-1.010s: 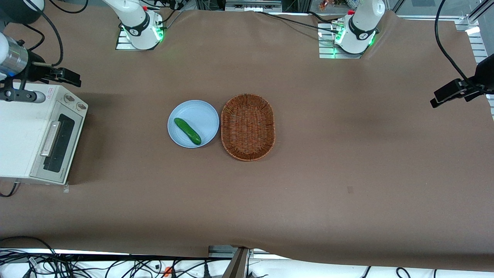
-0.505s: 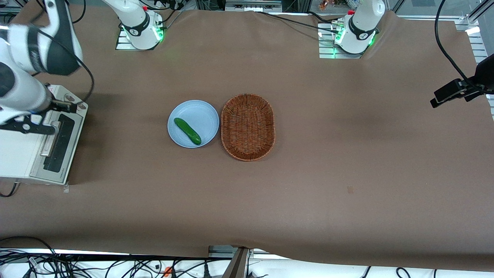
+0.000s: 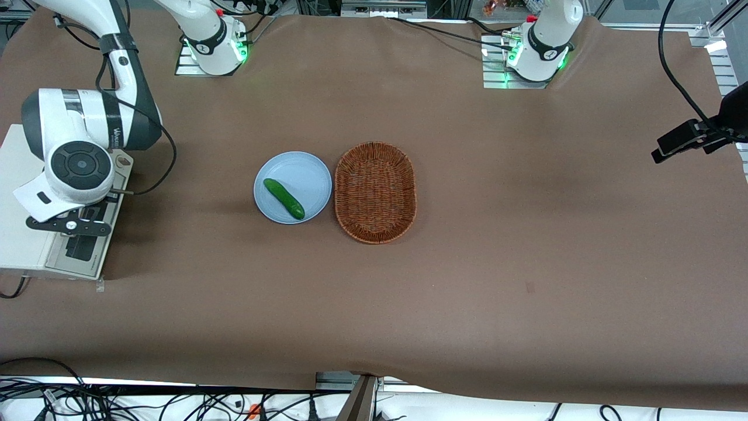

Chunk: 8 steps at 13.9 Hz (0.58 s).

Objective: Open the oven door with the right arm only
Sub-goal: 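Move the right gripper down to the silver handle of the oven door, then pull the oven door handle down and outward with the right gripper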

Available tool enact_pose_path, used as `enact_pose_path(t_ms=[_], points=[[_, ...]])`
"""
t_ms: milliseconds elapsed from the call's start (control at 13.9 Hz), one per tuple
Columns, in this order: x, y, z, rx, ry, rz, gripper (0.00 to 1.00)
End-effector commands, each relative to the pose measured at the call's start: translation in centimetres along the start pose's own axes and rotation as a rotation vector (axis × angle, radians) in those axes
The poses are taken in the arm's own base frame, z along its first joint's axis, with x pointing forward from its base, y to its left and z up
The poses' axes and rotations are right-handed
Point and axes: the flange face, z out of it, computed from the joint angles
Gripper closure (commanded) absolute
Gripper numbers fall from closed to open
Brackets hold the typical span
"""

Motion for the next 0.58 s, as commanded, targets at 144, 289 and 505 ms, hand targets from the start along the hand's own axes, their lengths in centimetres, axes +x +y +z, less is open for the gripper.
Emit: enact_pose_path(t_ms=[144,289,505], points=[[1.8,-0.5,3.3,-0.053,0.042,0.036,1.0],[1.6,-0.9,4.1,-0.056,0.029,0.027,1.0],[1.3,-0.5,6.2,-0.066,0.021,0.025,1.0]])
